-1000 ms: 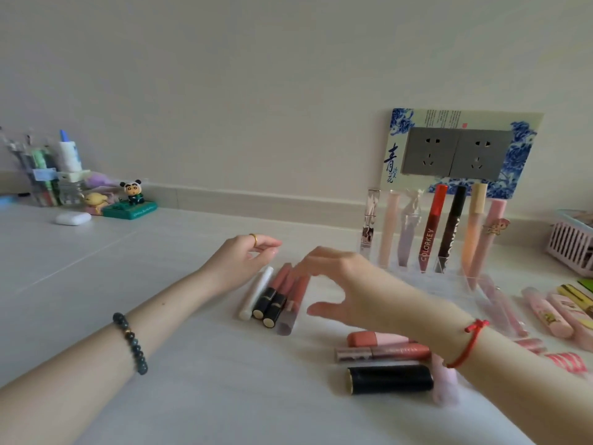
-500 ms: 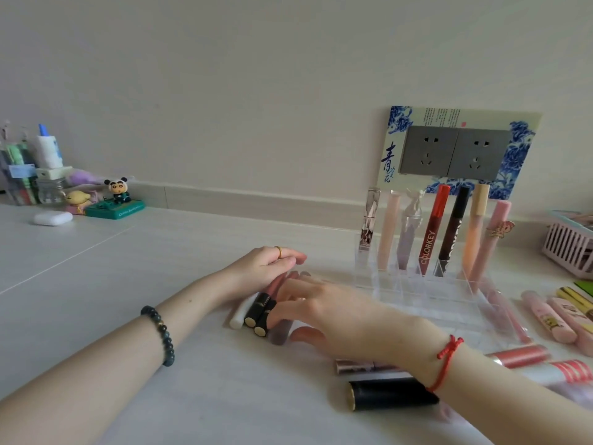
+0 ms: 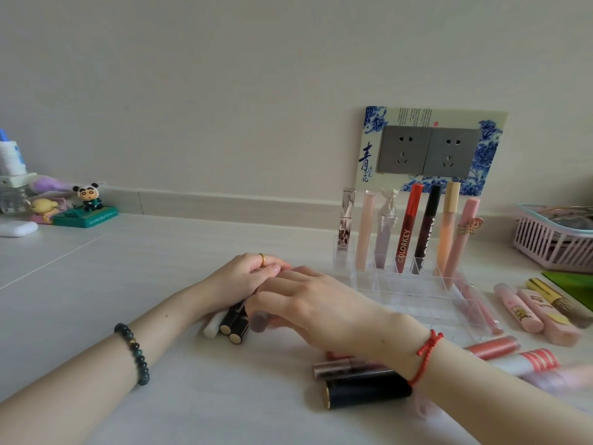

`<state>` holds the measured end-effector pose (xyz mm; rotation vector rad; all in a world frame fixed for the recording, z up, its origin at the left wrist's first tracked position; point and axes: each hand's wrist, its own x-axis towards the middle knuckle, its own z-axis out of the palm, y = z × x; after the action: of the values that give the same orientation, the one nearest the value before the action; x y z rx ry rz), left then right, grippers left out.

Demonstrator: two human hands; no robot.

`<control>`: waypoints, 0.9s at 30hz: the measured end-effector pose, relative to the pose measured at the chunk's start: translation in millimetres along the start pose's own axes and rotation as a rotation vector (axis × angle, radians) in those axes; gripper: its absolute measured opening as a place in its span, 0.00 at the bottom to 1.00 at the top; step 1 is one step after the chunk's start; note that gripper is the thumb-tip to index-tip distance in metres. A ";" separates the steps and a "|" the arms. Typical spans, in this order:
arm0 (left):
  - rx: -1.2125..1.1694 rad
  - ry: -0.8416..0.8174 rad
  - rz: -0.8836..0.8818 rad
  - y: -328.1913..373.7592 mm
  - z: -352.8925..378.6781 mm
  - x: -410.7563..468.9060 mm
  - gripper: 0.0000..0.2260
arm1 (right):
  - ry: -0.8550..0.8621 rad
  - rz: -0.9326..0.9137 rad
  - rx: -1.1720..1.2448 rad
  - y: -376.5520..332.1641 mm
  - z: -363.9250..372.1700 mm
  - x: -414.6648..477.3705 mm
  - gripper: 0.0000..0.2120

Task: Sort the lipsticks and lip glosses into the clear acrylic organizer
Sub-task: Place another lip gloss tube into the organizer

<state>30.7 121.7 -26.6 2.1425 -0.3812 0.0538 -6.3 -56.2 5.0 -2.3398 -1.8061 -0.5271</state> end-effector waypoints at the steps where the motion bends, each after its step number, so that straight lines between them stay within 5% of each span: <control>1: -0.018 0.007 0.011 0.3 0.5 1.2 0.12 | 0.026 0.016 0.022 0.4 -2.5 -0.4 0.08; 5: -0.258 0.052 0.053 10.5 1.4 3.9 0.13 | 0.135 0.089 0.215 1.9 -15.5 -4.2 0.09; 10: -0.242 0.169 0.256 40.0 7.3 2.7 0.22 | 0.283 0.195 0.444 2.3 -36.3 -17.5 0.07; 15: -0.292 0.010 0.367 67.0 27.9 1.4 0.23 | 0.447 0.324 0.468 11.5 -58.6 -35.7 0.08; 20: -0.327 0.030 0.403 86.3 49.4 9.7 0.05 | 0.540 0.424 0.421 22.3 -77.7 -57.5 0.08; 27: -0.242 0.113 0.402 112.8 78.6 32.8 0.12 | 0.603 0.538 0.409 33.5 -103.5 -85.3 0.09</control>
<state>20.8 -9.4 25.1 1.7899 -0.7099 0.3390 -12.3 -175.7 74.2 -1.9657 -0.8758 -0.6158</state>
